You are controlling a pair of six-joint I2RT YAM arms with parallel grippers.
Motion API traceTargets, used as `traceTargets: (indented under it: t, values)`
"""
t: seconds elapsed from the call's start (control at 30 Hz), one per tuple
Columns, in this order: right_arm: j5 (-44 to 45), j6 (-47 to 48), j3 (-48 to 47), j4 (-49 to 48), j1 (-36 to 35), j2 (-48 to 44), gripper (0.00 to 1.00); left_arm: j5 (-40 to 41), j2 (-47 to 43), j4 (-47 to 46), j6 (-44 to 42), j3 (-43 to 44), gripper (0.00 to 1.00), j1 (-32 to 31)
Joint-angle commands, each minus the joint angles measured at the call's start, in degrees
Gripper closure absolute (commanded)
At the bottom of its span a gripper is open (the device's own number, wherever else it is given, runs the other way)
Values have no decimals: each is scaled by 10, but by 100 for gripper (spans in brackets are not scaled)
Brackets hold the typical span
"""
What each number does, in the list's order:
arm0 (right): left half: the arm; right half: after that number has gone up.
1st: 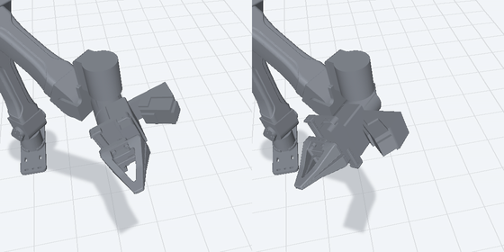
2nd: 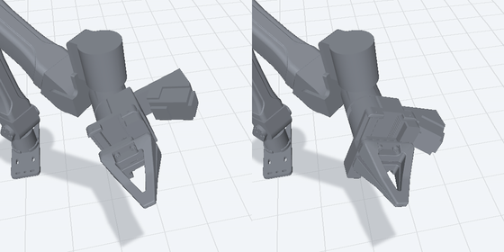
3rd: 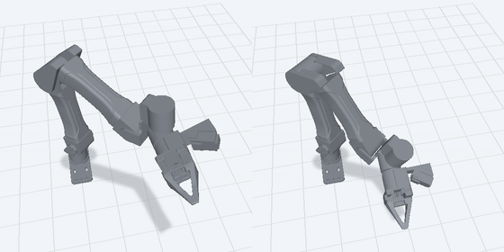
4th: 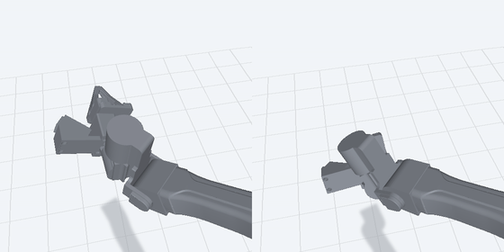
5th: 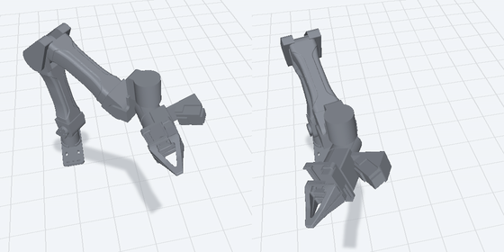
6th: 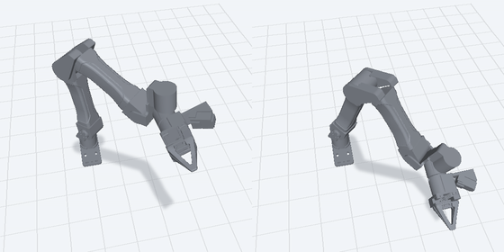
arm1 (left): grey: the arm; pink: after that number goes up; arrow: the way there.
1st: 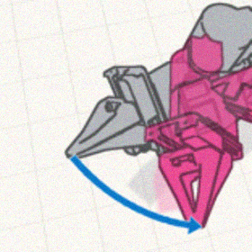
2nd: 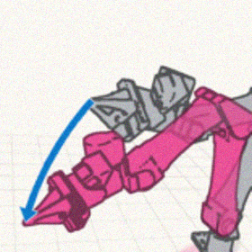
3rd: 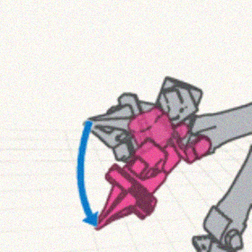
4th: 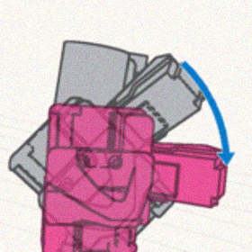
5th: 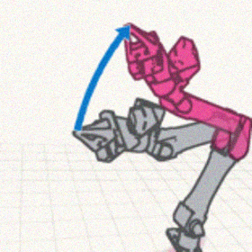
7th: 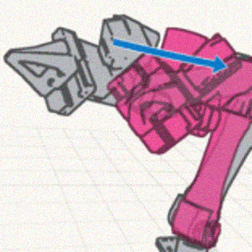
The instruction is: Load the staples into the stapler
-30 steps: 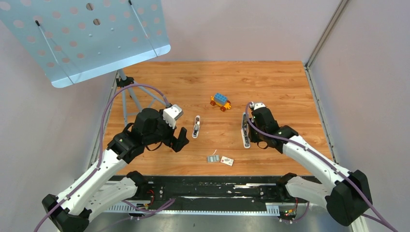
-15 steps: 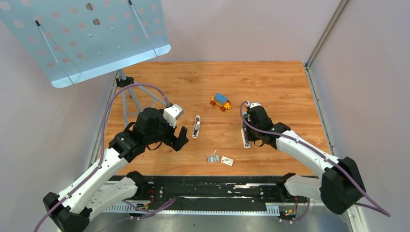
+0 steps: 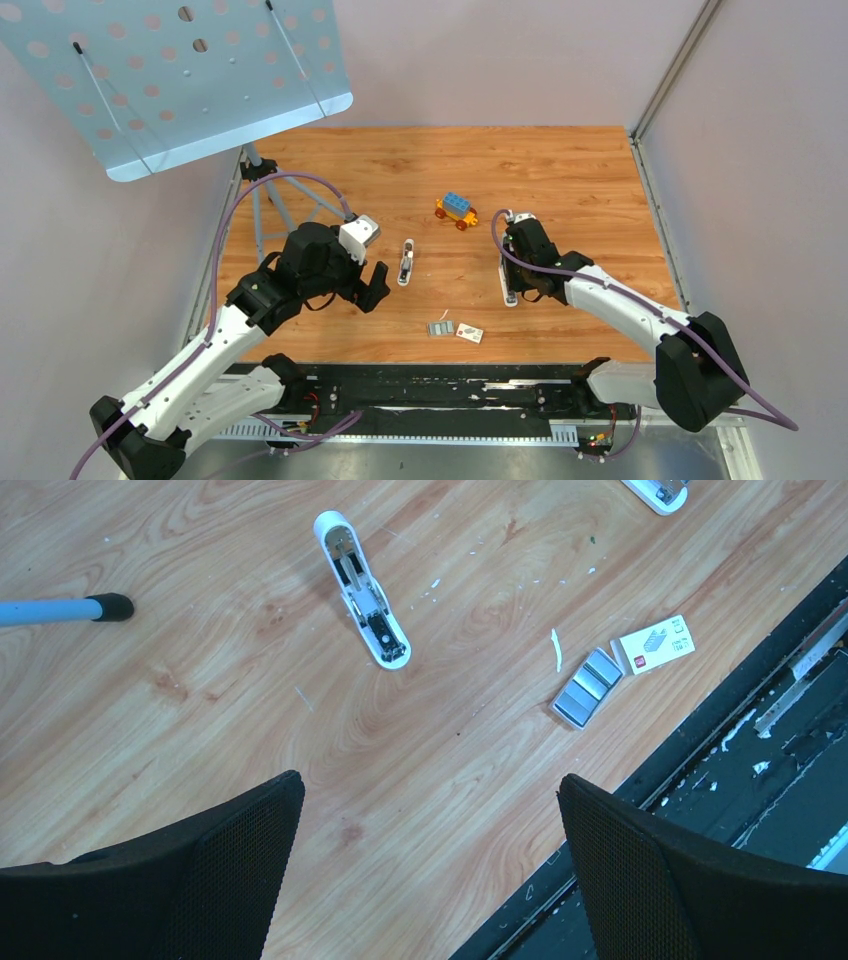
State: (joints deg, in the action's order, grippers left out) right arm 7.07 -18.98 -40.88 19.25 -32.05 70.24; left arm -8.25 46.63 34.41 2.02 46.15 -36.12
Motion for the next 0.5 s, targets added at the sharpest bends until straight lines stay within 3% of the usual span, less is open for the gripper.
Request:
traceTargets:
  t: [0.0, 0.47]
  values:
    - [12, -12, -8, -1, 8, 4, 80, 4, 1, 2, -7, -1, 0, 2]
    - [15, -23, 9, -7, 7, 7, 81, 1, -2, 1, -8, -1, 0, 2]
